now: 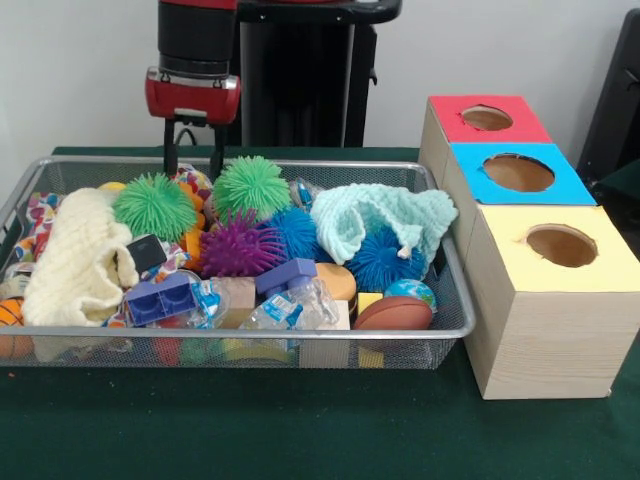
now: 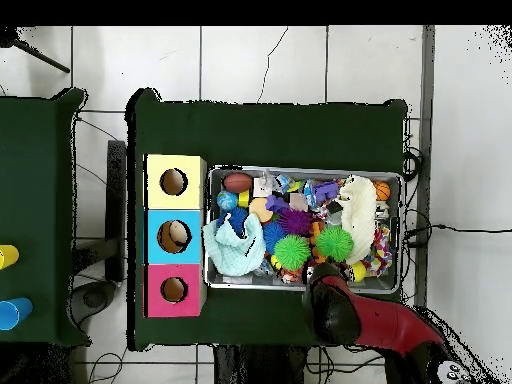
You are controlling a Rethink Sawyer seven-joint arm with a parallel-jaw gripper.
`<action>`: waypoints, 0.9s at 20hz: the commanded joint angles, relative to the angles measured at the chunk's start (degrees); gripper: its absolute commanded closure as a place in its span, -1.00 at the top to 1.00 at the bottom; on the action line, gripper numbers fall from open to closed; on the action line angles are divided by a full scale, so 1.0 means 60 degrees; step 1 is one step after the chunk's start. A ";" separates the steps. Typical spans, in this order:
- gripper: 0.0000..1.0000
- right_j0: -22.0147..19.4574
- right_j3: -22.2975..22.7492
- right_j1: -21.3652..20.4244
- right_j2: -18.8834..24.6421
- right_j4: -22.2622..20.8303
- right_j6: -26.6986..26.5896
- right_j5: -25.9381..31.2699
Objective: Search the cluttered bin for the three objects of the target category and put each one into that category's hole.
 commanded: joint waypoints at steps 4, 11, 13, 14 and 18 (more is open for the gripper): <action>1.00 0.0036 -0.1123 0.1335 0.0234 -0.0685 0.0207 0.0833; 1.00 0.0284 -0.1204 0.1913 -0.0201 -0.0709 0.0165 0.1369; 1.00 0.0341 -0.1194 0.1999 -0.0306 -0.0744 0.0235 0.1277; 1.00 0.0382 -0.1195 0.1985 -0.0391 -0.0752 0.0260 0.1252; 1.00 0.0531 -0.1191 0.1859 -0.0735 -0.0794 0.0315 0.1201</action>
